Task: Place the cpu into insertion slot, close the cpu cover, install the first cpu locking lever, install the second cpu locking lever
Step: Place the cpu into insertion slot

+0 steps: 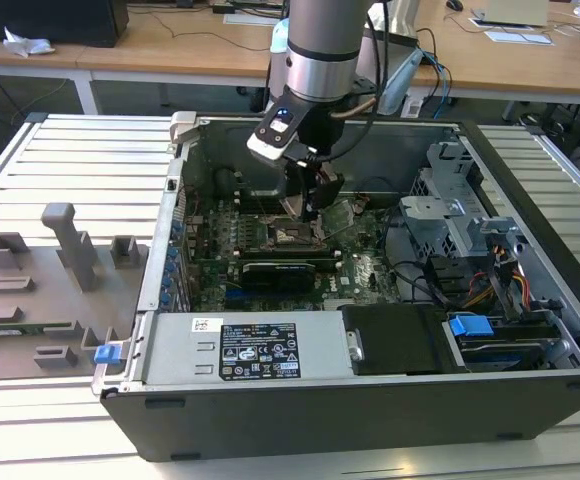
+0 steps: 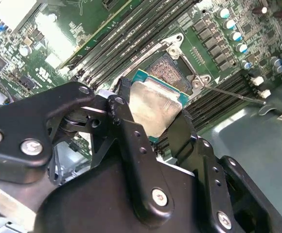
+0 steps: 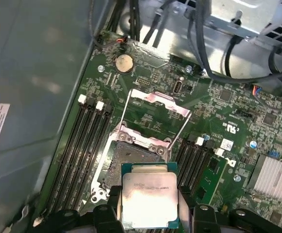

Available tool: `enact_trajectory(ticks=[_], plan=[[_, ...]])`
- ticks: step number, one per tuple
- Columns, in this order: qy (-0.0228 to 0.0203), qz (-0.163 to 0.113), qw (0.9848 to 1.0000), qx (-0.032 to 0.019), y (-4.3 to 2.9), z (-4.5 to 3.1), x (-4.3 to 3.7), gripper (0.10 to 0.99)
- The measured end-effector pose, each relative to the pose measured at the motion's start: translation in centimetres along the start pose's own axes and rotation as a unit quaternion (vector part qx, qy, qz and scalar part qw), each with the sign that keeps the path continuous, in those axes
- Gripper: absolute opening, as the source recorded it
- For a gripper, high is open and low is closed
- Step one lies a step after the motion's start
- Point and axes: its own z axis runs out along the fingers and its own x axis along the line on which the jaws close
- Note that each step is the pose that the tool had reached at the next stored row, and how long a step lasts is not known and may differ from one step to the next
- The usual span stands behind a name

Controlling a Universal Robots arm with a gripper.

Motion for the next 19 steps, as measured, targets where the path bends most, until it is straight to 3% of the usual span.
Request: enact_trajectory(ticks=[4, 11, 17, 19], plan=[[0.0006, 0.035, 0.9994, -0.0001, 0.00, 0.01, 0.00, 0.545], [0.0014, 0.085, 0.9964, -0.0003, 0.00, 0.03, 0.00, 0.545], [0.0015, 0.094, 0.9955, -0.0003, -0.02, 0.03, 0.01, 0.545], [-0.0004, 0.109, 0.9940, 0.0002, -0.03, 0.13, 0.01, 0.545]])
